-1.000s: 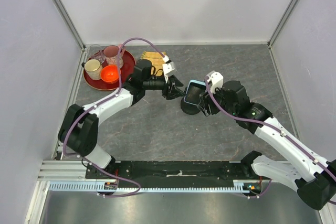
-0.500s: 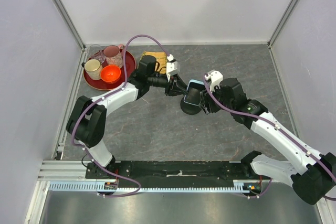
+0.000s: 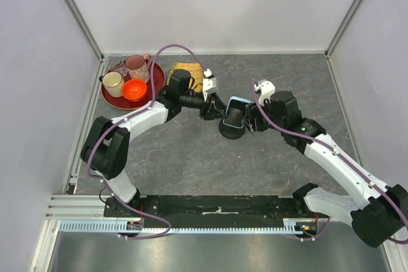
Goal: Place the phone on the phone stand
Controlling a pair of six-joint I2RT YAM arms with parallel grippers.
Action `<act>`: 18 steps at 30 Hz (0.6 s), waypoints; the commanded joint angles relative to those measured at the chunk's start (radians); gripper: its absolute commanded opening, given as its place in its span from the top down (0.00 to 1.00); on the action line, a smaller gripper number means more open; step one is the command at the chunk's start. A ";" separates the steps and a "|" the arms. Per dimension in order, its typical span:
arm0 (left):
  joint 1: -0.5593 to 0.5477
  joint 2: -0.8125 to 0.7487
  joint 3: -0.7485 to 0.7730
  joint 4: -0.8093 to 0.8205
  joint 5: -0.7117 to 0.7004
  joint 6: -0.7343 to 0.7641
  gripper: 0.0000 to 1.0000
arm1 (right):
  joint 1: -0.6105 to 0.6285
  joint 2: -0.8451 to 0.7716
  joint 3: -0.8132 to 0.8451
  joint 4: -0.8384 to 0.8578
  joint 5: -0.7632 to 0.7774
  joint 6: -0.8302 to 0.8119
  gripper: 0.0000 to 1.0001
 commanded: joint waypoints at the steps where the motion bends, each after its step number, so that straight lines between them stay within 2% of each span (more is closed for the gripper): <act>1: -0.014 -0.007 -0.015 0.011 -0.022 0.025 0.55 | -0.003 0.015 0.034 0.051 -0.026 0.007 0.38; 3: -0.019 -0.003 -0.013 0.017 -0.033 0.016 0.59 | -0.005 0.023 0.034 0.060 -0.031 0.006 0.39; 4: -0.022 -0.001 -0.011 0.022 -0.049 0.011 0.67 | -0.003 0.027 0.034 0.063 -0.034 0.006 0.39; 6: -0.023 0.003 -0.007 0.023 -0.062 -0.006 0.74 | -0.003 0.040 0.029 0.074 -0.035 0.001 0.40; 7: -0.025 0.005 0.002 0.017 -0.083 -0.011 0.83 | -0.003 0.041 0.027 0.078 -0.034 -0.005 0.41; 9: -0.026 0.011 0.018 -0.033 -0.103 -0.008 0.89 | -0.003 0.037 0.017 0.100 -0.029 -0.006 0.43; 10: -0.028 0.014 0.034 -0.053 -0.141 -0.009 0.95 | -0.003 0.030 0.009 0.110 -0.029 -0.008 0.44; 14: -0.033 0.022 0.062 -0.130 -0.235 -0.049 0.98 | -0.003 -0.008 -0.025 0.163 -0.038 -0.006 0.51; 15: -0.049 0.020 0.061 -0.132 -0.281 -0.072 0.98 | -0.003 -0.014 -0.028 0.178 -0.037 -0.005 0.52; 16: -0.057 0.017 0.048 -0.132 -0.386 -0.080 0.98 | -0.003 -0.022 -0.032 0.186 -0.034 0.000 0.53; 18: -0.065 0.017 0.035 -0.118 -0.416 -0.122 0.98 | -0.003 -0.040 -0.046 0.215 -0.041 0.016 0.57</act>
